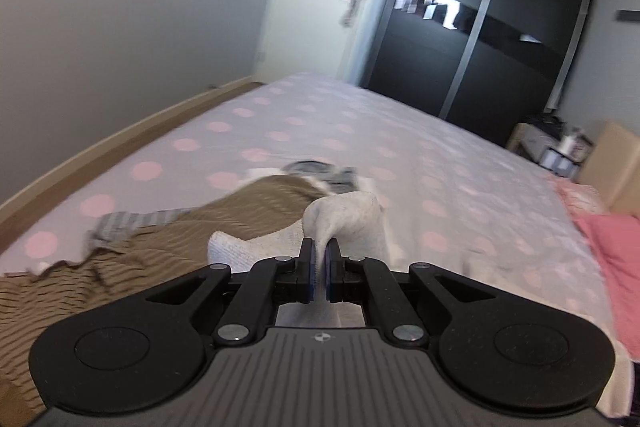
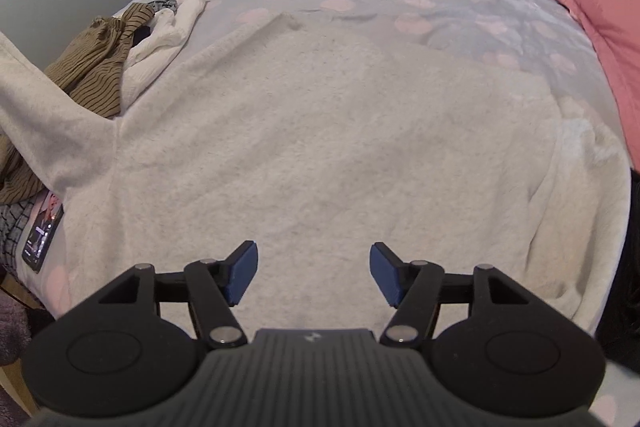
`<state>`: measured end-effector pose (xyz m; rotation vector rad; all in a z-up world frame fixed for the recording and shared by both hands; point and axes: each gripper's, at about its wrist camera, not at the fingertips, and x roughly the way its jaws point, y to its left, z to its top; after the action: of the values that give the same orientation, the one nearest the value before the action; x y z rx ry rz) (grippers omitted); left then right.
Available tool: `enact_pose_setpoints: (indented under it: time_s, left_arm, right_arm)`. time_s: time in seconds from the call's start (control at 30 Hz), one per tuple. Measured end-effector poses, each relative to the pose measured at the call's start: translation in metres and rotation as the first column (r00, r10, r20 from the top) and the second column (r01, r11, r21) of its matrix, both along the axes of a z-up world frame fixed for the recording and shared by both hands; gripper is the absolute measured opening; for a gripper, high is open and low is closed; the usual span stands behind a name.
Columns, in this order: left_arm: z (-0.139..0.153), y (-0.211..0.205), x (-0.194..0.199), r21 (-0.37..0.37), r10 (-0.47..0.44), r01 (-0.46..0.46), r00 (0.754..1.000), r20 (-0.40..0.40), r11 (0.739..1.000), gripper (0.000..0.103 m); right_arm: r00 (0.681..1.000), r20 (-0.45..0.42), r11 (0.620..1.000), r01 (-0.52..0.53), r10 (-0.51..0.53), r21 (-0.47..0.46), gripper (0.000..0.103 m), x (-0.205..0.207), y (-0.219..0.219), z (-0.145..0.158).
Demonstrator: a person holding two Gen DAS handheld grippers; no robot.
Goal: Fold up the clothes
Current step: 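Carry the sleeve cuff across the sweatshirt body with the left gripper and release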
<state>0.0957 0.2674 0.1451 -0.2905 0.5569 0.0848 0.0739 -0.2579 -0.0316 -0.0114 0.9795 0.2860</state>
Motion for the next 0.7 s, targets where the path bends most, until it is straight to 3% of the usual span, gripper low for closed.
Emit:
enact_pose_setpoints:
  time_s: [0.13, 0.3, 0.5, 0.7]
  left_arm:
    - [0.005, -0.059, -0.022, 0.017, -0.181, 0.181, 0.981, 0.069, 0.983, 0.003]
    - [-0.014, -0.141, -0.048, 0.127, -0.359, 0.346, 0.928, 0.097, 0.93, 0.003]
    - [-0.079, -0.23, -0.065, 0.142, -0.545, 0.541, 0.838, -0.01, 0.829, 0.003]
    - [-0.143, -0.29, -0.082, 0.137, -0.667, 0.69, 0.723, -0.179, 0.711, 0.003]
  right_arm:
    - [1.0, 0.012, 1.0, 0.019, -0.02, 0.018, 0.066, -0.002, 0.004, 0.0]
    - [0.999, 0.037, 1.0, 0.012, -0.012, 0.002, 0.067, 0.0, 0.01, 0.002]
    - [0.999, 0.019, 0.999, 0.035, -0.036, 0.013, 0.067, 0.0, 0.002, -0.003]
    - [0.999, 0.01, 0.999, 0.045, -0.044, -0.011, 0.067, -0.005, -0.004, -0.009]
